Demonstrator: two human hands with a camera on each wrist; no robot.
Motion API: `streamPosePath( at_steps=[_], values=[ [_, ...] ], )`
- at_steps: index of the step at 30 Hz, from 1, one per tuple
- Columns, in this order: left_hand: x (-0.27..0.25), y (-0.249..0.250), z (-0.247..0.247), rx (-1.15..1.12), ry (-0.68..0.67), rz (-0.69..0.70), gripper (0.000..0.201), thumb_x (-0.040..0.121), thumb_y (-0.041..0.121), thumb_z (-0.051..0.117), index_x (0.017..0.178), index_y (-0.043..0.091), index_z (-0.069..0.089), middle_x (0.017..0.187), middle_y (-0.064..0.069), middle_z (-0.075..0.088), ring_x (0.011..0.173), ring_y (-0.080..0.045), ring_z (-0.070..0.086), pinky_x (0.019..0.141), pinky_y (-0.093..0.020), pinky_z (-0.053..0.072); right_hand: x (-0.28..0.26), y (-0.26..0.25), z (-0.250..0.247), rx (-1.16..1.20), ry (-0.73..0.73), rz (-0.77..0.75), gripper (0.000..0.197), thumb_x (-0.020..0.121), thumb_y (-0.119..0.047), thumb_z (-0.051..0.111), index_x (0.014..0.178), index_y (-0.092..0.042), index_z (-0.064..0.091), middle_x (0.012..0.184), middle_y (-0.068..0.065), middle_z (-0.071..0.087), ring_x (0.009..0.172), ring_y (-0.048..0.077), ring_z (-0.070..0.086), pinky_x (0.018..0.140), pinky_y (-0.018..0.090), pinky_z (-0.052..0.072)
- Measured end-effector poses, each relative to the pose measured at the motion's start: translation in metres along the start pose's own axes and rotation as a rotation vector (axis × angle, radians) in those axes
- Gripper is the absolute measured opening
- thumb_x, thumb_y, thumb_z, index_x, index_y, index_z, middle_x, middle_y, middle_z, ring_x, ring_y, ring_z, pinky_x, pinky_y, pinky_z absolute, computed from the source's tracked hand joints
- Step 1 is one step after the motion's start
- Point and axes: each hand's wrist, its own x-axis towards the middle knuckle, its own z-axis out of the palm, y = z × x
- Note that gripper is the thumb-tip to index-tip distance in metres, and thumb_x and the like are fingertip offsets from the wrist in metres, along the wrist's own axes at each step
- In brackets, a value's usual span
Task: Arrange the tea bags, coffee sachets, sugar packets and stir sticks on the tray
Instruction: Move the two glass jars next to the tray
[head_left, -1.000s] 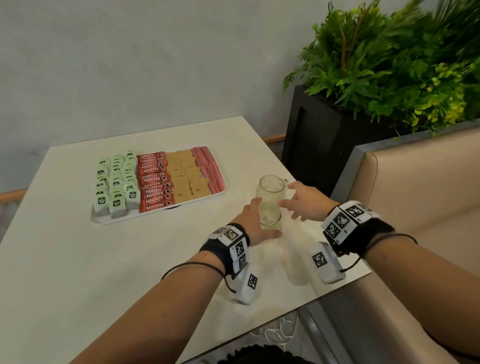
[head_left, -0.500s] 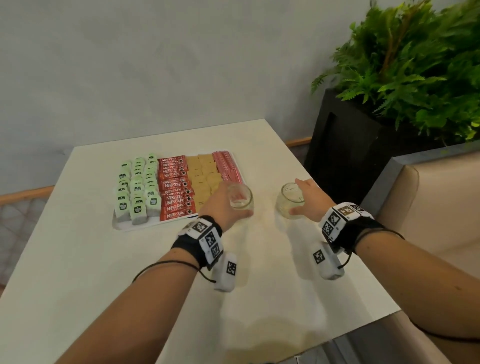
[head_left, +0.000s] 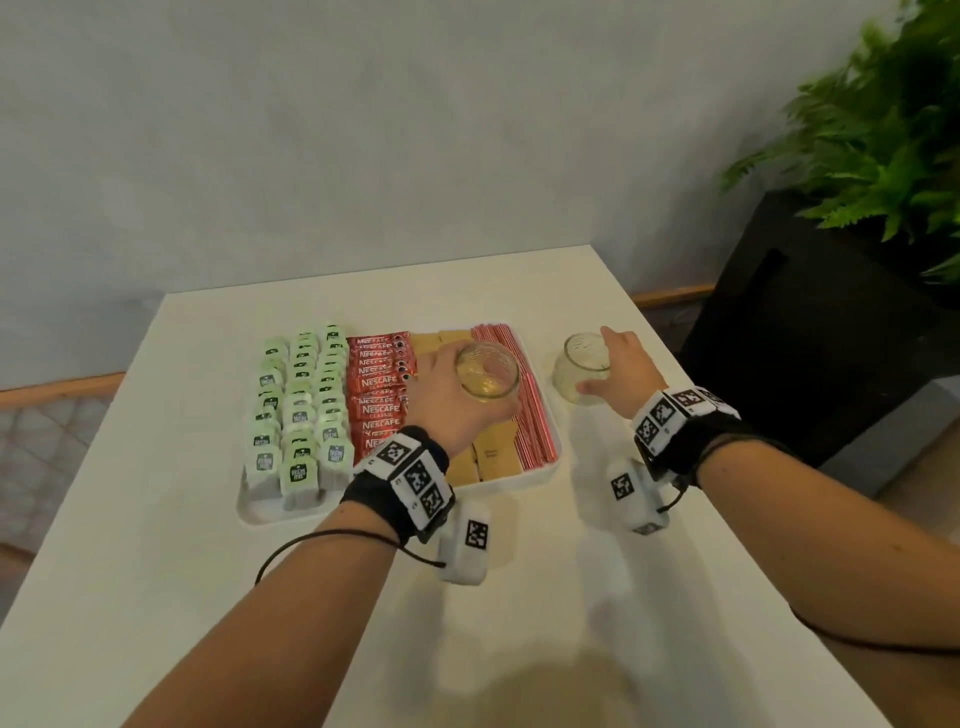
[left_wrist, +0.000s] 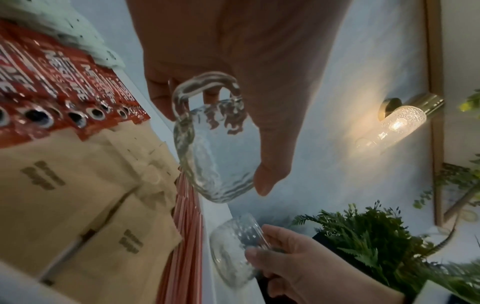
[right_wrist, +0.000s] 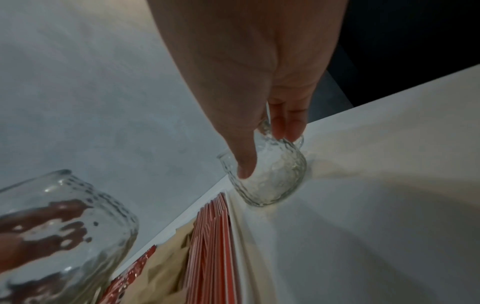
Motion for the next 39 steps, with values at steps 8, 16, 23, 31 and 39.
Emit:
streamPosePath(
  at_steps=[8,16,23,31,39],
  values=[
    [0.007,0.027,0.034,-0.399,-0.05,-0.061,0.076,0.067,0.03,0.088,0.127,0.019,0.044,0.117,0.006,0.06,0.105,-0.011,0.061,0.088,-0.022,0.05,-0.037,-0.005,-0.019,0.309,0.106,-0.029,0.034,0.098,-0.037,0.051,0.124,-0.018,0.06,0.125,0.004,0.062,0.115,0.023,0.056,0.099,0.036,0.042],
    [-0.02,0.07,0.087,-0.225,-0.289,-0.112,0.098,0.079,0.029,0.074,0.152,0.019,0.008,0.145,-0.007,0.019,0.131,-0.019,0.03,0.097,-0.023,0.029,-0.07,0.001,-0.027,0.858,-0.277,0.066,0.036,0.104,-0.039,0.036,0.134,-0.029,0.052,0.124,-0.003,0.065,0.106,0.021,0.064,0.08,0.034,0.056],
    [-0.013,0.068,0.082,0.135,-0.407,0.032,0.088,0.074,0.034,0.082,0.143,0.021,0.029,0.129,-0.007,0.03,0.111,-0.03,0.053,0.091,-0.032,0.045,-0.039,0.031,-0.035,0.424,-0.255,-0.012,0.03,0.097,-0.008,0.045,0.117,-0.014,0.066,0.112,0.011,0.069,0.097,0.028,0.067,0.083,0.044,0.058],
    [-0.009,0.07,0.103,0.444,-0.316,-0.082,0.105,0.06,0.074,0.071,0.135,0.012,0.031,0.141,-0.01,0.038,0.134,-0.034,0.035,0.114,-0.062,0.012,-0.011,0.023,-0.026,-0.196,-0.121,-0.218,0.03,0.097,-0.013,0.046,0.118,-0.019,0.066,0.118,0.005,0.067,0.11,0.025,0.059,0.095,0.038,0.047],
    [0.003,0.067,0.104,0.501,-0.278,-0.155,0.119,0.061,0.081,0.064,0.145,0.008,0.022,0.153,-0.013,0.02,0.143,-0.034,0.016,0.113,-0.064,0.008,0.001,0.009,-0.015,-0.059,-0.09,-0.164,0.034,0.098,-0.01,0.044,0.124,-0.021,0.064,0.125,0.004,0.065,0.115,0.023,0.058,0.097,0.031,0.045]
  ],
)
